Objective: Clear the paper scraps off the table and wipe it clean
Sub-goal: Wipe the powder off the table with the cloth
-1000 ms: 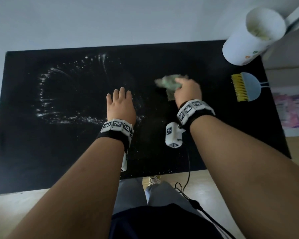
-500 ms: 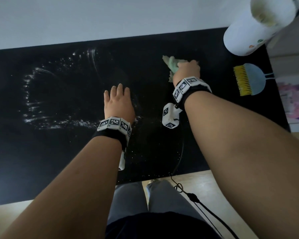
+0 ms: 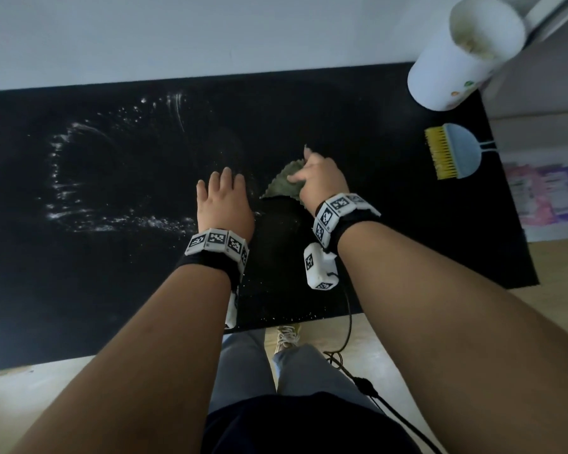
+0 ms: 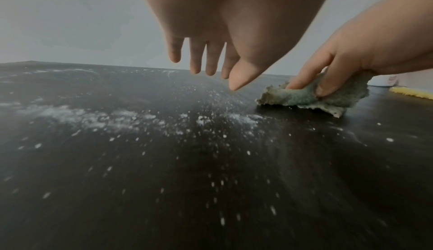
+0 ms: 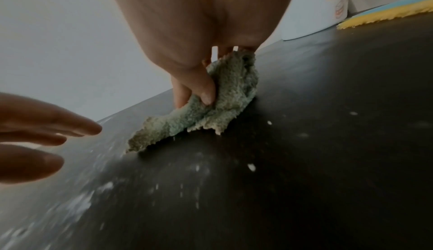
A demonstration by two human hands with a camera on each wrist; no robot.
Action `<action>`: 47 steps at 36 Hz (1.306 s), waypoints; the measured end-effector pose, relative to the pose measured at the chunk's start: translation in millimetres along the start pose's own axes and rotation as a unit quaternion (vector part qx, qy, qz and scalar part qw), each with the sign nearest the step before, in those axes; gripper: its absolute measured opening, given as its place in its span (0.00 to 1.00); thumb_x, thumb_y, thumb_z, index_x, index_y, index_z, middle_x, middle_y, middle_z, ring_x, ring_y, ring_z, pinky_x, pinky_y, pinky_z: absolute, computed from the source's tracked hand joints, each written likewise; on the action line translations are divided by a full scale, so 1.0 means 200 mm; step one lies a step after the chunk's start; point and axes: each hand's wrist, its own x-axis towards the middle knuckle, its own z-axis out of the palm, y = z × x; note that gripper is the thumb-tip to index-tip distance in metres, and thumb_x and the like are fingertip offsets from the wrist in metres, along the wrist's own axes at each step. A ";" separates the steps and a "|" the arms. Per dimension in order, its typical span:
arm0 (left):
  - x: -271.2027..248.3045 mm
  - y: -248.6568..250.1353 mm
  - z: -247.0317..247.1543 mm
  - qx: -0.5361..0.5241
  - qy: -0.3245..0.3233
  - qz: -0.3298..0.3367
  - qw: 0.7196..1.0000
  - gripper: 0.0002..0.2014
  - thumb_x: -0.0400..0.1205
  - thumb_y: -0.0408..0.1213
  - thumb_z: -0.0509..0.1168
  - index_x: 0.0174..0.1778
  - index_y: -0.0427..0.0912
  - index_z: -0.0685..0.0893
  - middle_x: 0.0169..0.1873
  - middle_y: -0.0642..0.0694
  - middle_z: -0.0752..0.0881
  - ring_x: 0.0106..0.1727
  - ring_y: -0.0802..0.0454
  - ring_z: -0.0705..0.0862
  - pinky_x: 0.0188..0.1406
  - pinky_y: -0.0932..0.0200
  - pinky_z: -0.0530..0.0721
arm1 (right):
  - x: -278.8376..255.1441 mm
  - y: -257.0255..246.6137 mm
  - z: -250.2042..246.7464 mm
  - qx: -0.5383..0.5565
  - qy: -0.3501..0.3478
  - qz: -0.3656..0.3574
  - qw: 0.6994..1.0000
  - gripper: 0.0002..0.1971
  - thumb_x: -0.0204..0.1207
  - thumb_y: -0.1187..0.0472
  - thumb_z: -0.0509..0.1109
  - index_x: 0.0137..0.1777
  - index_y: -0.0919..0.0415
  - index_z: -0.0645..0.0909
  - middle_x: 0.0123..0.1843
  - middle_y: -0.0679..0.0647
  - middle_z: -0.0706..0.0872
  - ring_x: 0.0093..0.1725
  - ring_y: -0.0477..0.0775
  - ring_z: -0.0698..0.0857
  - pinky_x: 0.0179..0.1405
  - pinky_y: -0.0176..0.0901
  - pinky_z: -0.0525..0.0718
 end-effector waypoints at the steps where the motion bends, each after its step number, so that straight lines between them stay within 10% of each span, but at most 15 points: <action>1: -0.03 0.00 0.01 0.000 0.000 -0.003 1.000 0.26 0.84 0.36 0.58 0.80 0.42 0.65 0.81 0.41 0.62 0.82 0.42 0.59 0.82 0.40 0.53 | -0.05 0.04 0.02 -0.020 0.007 -0.018 1.000 0.35 0.76 0.57 0.74 0.81 0.51 0.65 0.77 0.60 0.68 0.74 0.63 0.73 0.74 0.52 0.73; 7: -0.19 0.02 0.06 -0.009 -0.004 -0.017 1.000 0.26 0.84 0.35 0.58 0.80 0.42 0.66 0.81 0.42 0.63 0.82 0.42 0.59 0.82 0.40 0.53 | -0.30 0.19 0.09 -0.083 0.013 -0.090 0.992 0.07 0.79 0.61 0.71 0.46 0.45 0.81 0.75 0.59 0.70 0.72 0.62 0.74 0.74 0.50 0.72; 11: -0.27 0.05 0.08 -0.015 0.001 -0.018 1.000 0.26 0.83 0.34 0.56 0.79 0.42 0.66 0.81 0.42 0.63 0.81 0.42 0.59 0.82 0.40 0.53 | -0.40 0.30 0.16 -0.148 0.036 -0.137 0.979 0.17 0.79 0.64 0.66 0.66 0.51 0.83 0.78 0.56 0.70 0.75 0.63 0.71 0.73 0.52 0.72; 19: -0.38 0.08 0.10 -0.016 0.002 -0.012 1.000 0.27 0.82 0.34 0.57 0.80 0.41 0.65 0.81 0.41 0.63 0.81 0.42 0.59 0.82 0.41 0.54 | -0.50 0.41 0.17 -0.167 0.094 -0.174 0.966 0.18 0.77 0.64 0.64 0.62 0.45 0.86 0.69 0.54 0.76 0.69 0.58 0.75 0.69 0.52 0.75; 24: -0.40 0.09 0.11 -0.006 0.002 0.004 1.000 0.28 0.83 0.35 0.57 0.81 0.42 0.64 0.81 0.43 0.63 0.81 0.43 0.60 0.82 0.41 0.55 | -0.48 0.44 -0.01 -0.239 0.215 -0.014 0.947 0.21 0.80 0.59 0.60 0.70 0.42 0.79 0.69 0.54 0.78 0.71 0.61 0.71 0.71 0.56 0.67; 31: -0.42 0.08 0.12 0.005 -0.012 0.032 0.999 0.30 0.82 0.34 0.59 0.82 0.41 0.62 0.81 0.44 0.62 0.81 0.43 0.59 0.82 0.40 0.55 | -0.42 0.41 -0.04 -0.111 0.111 0.104 0.982 0.27 0.83 0.50 0.62 0.76 0.66 0.69 0.77 0.62 0.71 0.76 0.62 0.72 0.73 0.53 0.70; 37: -0.45 0.05 0.10 0.009 -0.015 0.070 0.997 0.29 0.81 0.34 0.60 0.81 0.41 0.64 0.81 0.42 0.62 0.81 0.42 0.60 0.82 0.40 0.55 | -0.53 0.47 0.13 -0.059 0.076 0.075 0.992 0.35 0.79 0.54 0.69 0.82 0.66 0.60 0.83 0.63 0.61 0.79 0.61 0.67 0.76 0.53 0.69; 43: -0.52 0.04 0.07 0.003 -0.025 0.101 0.995 0.28 0.82 0.33 0.57 0.81 0.42 0.63 0.82 0.42 0.60 0.82 0.42 0.57 0.83 0.41 0.52 | -0.71 0.53 0.32 -0.074 0.108 0.054 0.990 0.41 0.75 0.50 0.74 0.82 0.63 0.60 0.75 0.63 0.72 0.72 0.61 0.75 0.70 0.51 0.75; 47: -0.58 0.03 0.07 0.012 -0.029 0.130 0.991 0.29 0.82 0.34 0.58 0.81 0.42 0.63 0.82 0.41 0.60 0.82 0.41 0.57 0.83 0.41 0.52 | -0.83 0.59 0.42 -0.153 0.114 -0.016 0.982 0.22 0.76 0.57 0.73 0.70 0.48 0.80 0.78 0.57 0.70 0.74 0.57 0.73 0.73 0.51 0.74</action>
